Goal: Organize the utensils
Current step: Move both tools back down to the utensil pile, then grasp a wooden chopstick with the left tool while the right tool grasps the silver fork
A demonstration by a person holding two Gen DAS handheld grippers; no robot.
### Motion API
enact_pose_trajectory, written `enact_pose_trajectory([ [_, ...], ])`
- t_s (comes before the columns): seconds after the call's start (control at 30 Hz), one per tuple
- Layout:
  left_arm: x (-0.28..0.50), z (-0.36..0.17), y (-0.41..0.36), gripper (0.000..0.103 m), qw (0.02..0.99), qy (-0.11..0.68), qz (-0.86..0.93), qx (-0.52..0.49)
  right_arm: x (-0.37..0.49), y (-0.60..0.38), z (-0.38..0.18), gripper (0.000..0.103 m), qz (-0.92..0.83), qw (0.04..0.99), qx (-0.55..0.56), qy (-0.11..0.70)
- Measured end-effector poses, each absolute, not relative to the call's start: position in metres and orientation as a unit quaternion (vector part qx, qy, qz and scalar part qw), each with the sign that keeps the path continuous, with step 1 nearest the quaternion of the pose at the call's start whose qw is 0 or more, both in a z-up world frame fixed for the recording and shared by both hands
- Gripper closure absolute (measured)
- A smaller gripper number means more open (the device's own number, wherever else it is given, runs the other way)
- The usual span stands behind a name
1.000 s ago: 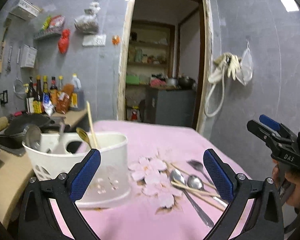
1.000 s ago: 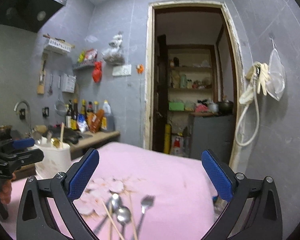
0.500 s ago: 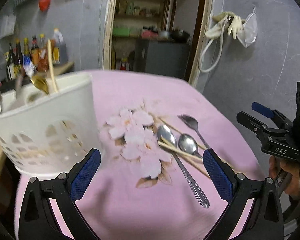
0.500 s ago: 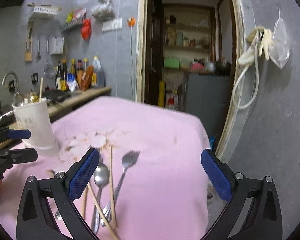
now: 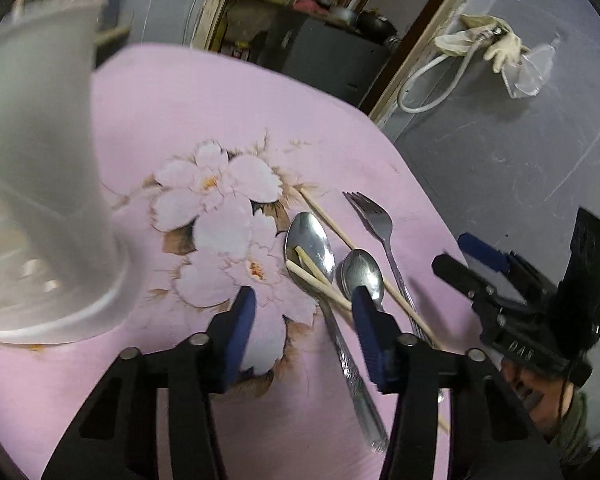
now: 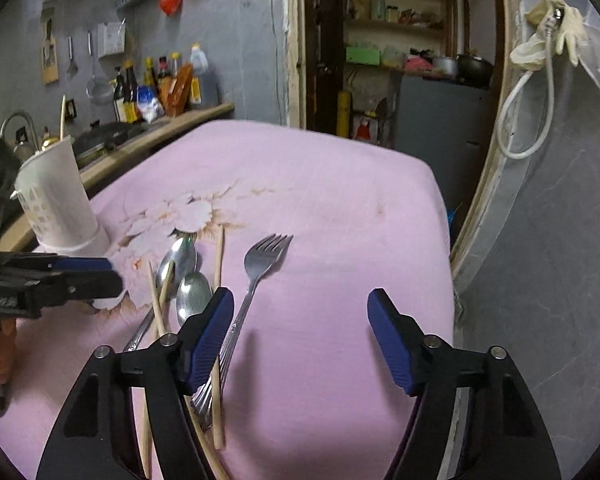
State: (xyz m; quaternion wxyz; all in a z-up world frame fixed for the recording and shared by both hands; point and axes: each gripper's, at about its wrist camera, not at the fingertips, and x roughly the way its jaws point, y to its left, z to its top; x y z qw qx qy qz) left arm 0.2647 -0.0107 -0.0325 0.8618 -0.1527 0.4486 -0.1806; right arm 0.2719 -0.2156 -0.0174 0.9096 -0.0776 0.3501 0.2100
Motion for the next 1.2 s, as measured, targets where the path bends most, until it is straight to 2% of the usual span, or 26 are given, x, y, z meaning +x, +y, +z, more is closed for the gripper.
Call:
enact_pose_trajectory([
  [0.1,0.274,-0.033,-0.01,0.065,0.854,0.456,-0.183,-0.169,0.277,-0.212,-0.02,0.045,0.214,0.903,-0.083,0.363],
  [0.2,0.279,-0.032,-0.009,0.074,0.848,0.463,-0.186,-0.178,0.283,-0.209,-0.024,0.051,0.217,0.897,-0.084,0.375],
  [0.27,0.283,-0.035,-0.01,0.085,0.843,0.471,-0.186,-0.182,0.287,-0.209,-0.025,0.051,0.219,0.894,-0.08,0.382],
  [0.5,0.288,-0.037,-0.009,0.091,0.839,0.471,-0.182,-0.201,0.291,-0.209,-0.029,0.051,0.221,0.889,-0.072,0.396],
  [0.57,0.289,-0.039,-0.006,0.098,0.836,0.474,-0.182,-0.208,0.29,-0.208,-0.029,0.052,0.222,0.888,-0.076,0.396],
  [0.8,0.28,-0.037,0.004,0.1,0.841,0.476,-0.176,-0.187,0.293,-0.202,-0.03,0.053,0.225,0.883,-0.084,0.402],
  [1.1,0.262,-0.036,0.005,0.1,0.848,0.487,-0.168,-0.128,0.306,-0.17,-0.038,0.053,0.214,0.872,-0.147,0.415],
  [1.2,0.259,-0.034,0.0,0.099,0.845,0.495,-0.174,-0.098,0.311,-0.161,-0.041,0.059,0.21,0.871,-0.162,0.414],
])
